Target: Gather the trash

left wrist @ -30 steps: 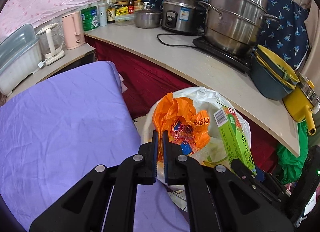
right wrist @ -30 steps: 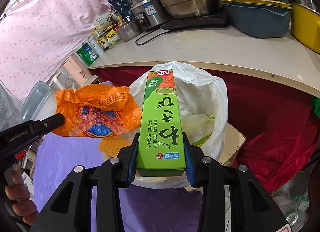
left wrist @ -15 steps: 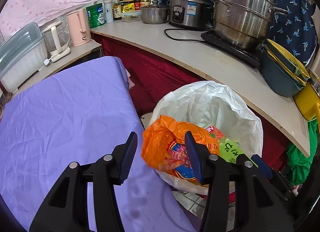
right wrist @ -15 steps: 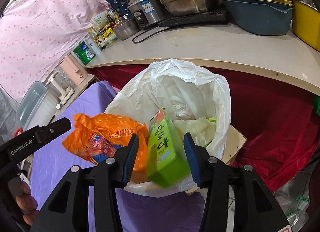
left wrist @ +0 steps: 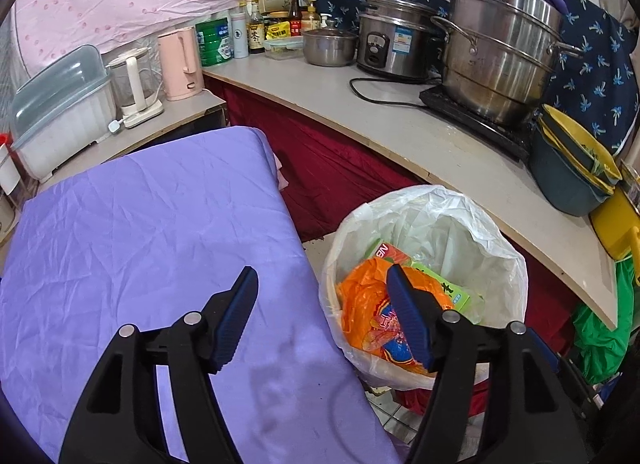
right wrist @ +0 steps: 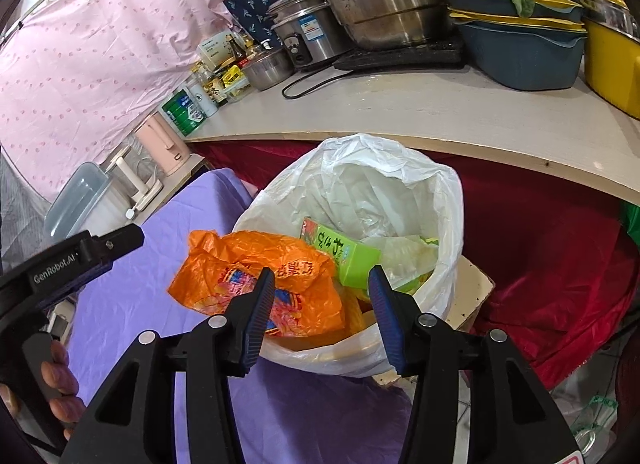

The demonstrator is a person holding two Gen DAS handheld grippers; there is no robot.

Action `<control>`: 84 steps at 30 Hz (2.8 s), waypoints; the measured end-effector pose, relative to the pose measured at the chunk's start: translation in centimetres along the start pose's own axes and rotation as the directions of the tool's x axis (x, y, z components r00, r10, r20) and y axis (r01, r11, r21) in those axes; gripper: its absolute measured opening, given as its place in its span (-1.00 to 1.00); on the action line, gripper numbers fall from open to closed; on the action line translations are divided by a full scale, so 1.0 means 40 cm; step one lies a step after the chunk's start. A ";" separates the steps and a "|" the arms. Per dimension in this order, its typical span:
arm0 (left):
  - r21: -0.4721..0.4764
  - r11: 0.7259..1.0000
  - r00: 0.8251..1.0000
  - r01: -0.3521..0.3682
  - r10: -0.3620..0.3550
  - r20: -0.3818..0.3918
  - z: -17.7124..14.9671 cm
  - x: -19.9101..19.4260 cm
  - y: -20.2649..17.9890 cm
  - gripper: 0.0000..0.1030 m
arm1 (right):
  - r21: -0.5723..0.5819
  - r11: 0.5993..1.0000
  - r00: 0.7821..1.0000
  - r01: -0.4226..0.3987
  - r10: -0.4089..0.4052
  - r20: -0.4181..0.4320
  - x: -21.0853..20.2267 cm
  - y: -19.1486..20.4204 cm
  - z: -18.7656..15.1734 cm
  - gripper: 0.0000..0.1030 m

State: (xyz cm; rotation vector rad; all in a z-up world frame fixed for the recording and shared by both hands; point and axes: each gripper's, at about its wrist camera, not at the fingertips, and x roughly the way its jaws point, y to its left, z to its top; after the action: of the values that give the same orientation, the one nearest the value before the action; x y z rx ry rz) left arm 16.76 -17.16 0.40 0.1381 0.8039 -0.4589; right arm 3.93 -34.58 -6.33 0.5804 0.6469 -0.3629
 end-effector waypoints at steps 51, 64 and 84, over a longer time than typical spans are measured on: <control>0.070 0.984 0.984 -0.162 0.166 -0.060 -0.214 -0.076 -0.002 0.82 | -0.233 0.968 0.993 0.097 -0.109 -0.039 -0.119 0.049 -0.084 0.87; 0.057 0.983 0.981 -0.174 0.178 -0.077 -0.241 -0.081 0.001 0.83 | -0.274 0.955 0.990 0.116 -0.133 -0.044 -0.122 0.051 -0.101 0.87; 0.034 0.979 0.978 -0.199 0.201 -0.056 -0.231 -0.099 0.018 0.83 | -0.297 0.947 0.990 0.122 -0.138 -0.034 -0.127 0.069 -0.103 0.87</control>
State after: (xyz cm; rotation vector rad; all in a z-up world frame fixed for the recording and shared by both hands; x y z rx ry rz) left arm 8.58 -12.48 -3.16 0.2580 0.8328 -0.2769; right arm -0.40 -29.22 -4.61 0.2633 0.7781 -0.3663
